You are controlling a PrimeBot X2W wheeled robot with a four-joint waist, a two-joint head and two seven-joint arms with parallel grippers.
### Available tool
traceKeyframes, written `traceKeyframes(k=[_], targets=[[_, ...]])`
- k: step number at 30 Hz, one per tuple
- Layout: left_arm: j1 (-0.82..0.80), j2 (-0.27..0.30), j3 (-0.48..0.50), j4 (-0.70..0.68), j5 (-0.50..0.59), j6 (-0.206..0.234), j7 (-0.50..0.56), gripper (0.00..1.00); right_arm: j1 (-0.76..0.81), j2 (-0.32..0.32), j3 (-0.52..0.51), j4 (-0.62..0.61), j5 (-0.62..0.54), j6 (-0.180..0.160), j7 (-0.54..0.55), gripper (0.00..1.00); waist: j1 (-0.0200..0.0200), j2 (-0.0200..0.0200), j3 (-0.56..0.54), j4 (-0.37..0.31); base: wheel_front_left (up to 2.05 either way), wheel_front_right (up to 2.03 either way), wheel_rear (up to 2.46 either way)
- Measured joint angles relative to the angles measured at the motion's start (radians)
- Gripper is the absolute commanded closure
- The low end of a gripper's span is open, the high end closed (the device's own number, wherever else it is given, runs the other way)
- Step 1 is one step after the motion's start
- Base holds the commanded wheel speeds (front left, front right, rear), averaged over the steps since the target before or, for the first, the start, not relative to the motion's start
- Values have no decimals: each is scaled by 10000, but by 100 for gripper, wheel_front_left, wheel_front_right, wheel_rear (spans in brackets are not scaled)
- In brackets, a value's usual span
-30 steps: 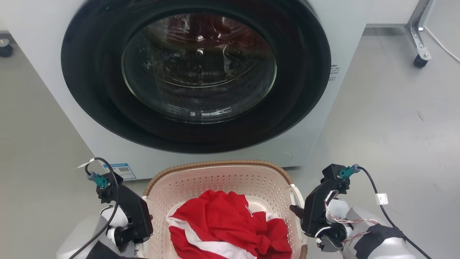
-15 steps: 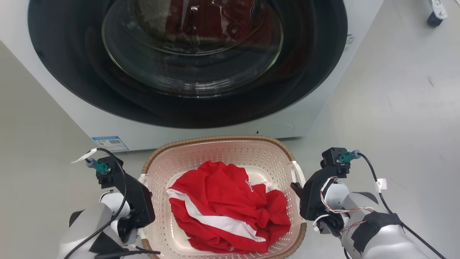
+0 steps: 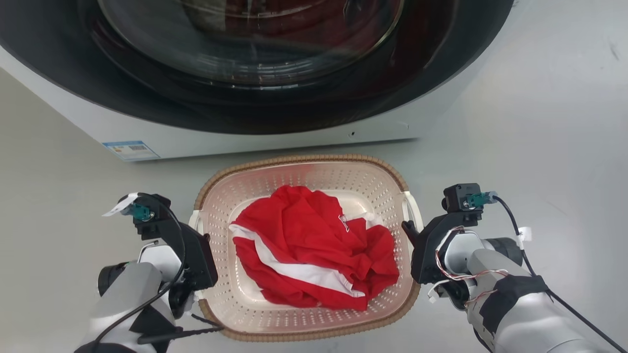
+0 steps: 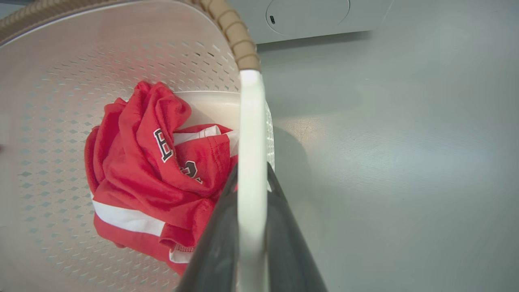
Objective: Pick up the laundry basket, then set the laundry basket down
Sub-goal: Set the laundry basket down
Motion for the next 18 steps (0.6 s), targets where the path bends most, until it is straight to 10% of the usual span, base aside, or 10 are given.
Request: traceKeyframes(k=[18], targets=[[-762, -104, -54, -138, 418, 182, -1687, 100, -865, -79, 251, 161, -612, -33, -1611, 100, 0, -1, 2179, 160, 0, 0, 0]])
